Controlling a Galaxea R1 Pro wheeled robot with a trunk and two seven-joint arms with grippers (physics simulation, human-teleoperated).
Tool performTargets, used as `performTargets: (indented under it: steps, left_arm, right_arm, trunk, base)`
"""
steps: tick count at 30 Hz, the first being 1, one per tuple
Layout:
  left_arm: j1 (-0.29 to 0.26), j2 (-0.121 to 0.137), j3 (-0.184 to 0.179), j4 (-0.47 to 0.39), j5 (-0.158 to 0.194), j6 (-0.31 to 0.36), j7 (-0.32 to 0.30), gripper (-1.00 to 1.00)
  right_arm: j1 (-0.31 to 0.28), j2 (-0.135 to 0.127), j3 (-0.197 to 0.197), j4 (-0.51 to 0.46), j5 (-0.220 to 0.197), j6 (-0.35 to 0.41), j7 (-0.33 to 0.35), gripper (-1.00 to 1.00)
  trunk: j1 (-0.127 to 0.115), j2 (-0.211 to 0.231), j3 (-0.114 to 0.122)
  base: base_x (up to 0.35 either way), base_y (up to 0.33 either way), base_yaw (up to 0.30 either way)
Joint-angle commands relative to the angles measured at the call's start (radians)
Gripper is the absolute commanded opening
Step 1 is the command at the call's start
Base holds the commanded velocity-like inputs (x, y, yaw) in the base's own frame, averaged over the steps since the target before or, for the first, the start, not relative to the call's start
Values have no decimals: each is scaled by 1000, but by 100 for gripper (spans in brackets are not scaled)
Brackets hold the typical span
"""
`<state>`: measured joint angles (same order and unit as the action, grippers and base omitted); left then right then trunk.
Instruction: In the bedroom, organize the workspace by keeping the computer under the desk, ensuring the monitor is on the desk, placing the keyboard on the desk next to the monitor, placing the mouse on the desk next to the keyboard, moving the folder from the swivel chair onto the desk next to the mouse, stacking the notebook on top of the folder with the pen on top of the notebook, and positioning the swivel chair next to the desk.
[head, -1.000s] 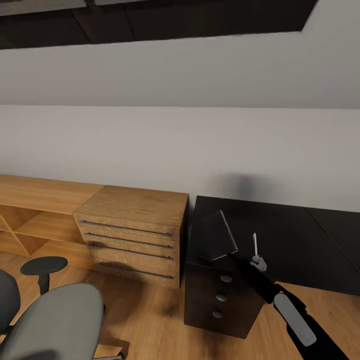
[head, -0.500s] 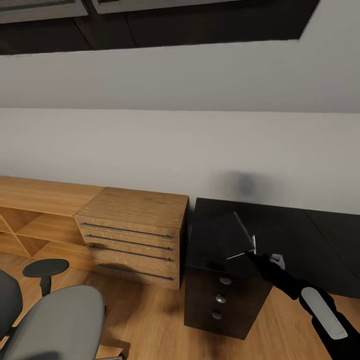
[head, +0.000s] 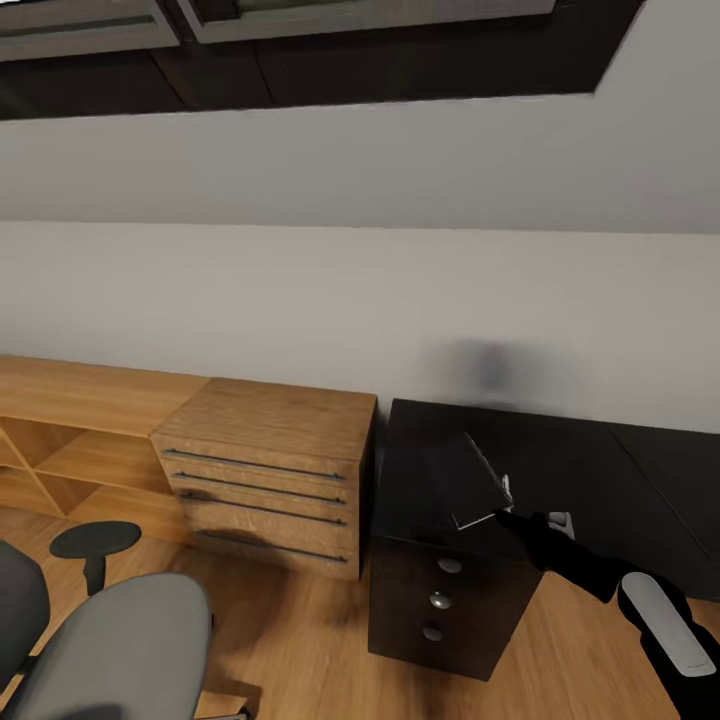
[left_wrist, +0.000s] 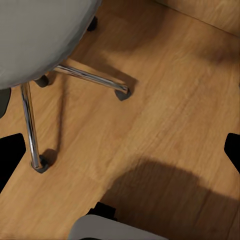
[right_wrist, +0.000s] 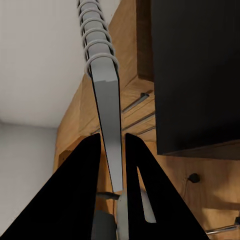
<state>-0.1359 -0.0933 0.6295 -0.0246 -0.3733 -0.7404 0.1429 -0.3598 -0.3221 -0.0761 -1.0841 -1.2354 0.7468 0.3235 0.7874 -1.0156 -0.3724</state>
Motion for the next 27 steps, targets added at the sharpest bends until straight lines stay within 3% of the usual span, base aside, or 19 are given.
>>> performTargets:
  steps: [1, 6, 14, 27]
  left_arm:
    - [-1, 0, 2, 0, -8, -4, 9, 100]
    - [0, 1, 3, 0, -3, -6, 8, 100]
    - [0, 2, 4, 0, -1, -6, 7, 100]
    - [0, 3, 2, -1, -1, -5, 7, 100]
  right_arm:
    - [-1, 1, -11, 1, 1, 8, 6, -100]
    - [-1, 6, -23, 4, -3, 14, 11, -100]
    - [-1, 8, -25, 4, -5, 14, 11, -100]
    - [-1, 12, -29, 5, -5, 14, 12, -100]
  trunk:
    - [-4, 7, 2]
    - [-23, 42, 18]
    - [-23, 42, 18]
    - [-23, 42, 18]
  base:
    - [0, 0, 0]
    - [0, 0, 0]
    - [0, 0, -28]
    - [0, 0, -235]
